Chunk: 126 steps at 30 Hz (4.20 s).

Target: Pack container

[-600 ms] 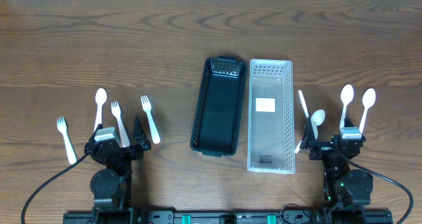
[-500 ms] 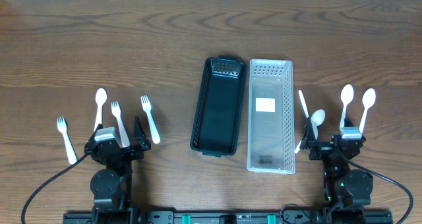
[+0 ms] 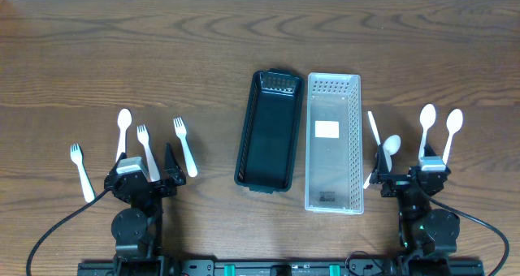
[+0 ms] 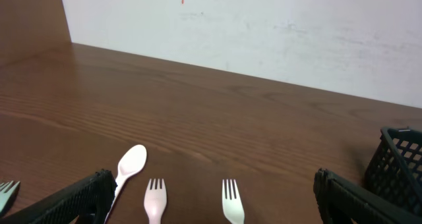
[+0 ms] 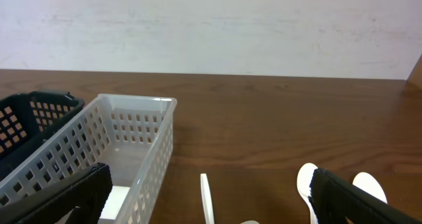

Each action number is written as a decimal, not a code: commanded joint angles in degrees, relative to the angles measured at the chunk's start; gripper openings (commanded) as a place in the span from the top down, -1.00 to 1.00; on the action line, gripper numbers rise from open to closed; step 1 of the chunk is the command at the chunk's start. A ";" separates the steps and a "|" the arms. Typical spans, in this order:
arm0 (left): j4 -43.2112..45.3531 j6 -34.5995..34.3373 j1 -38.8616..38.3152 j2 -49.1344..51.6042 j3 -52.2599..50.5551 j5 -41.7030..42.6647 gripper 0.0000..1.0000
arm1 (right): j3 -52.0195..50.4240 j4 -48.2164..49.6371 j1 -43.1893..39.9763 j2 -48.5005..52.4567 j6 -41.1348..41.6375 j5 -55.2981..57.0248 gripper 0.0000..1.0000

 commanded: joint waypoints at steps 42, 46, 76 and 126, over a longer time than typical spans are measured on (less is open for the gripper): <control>-1.57 -0.94 0.24 0.28 -1.36 0.26 -0.96 | -0.22 -0.15 -0.52 0.15 1.84 -0.24 -0.98; -7.26 -3.21 0.24 2.71 4.20 3.04 -0.96 | 3.43 -4.28 -0.52 2.95 2.19 -1.27 -0.99; -57.92 -3.19 0.24 63.41 61.40 4.46 -0.11 | 68.13 -61.26 -0.50 81.55 2.45 -1.55 0.79; -58.29 -3.17 0.24 66.53 61.40 4.44 -0.31 | 74.66 -61.33 1.07 83.71 19.23 7.41 -0.41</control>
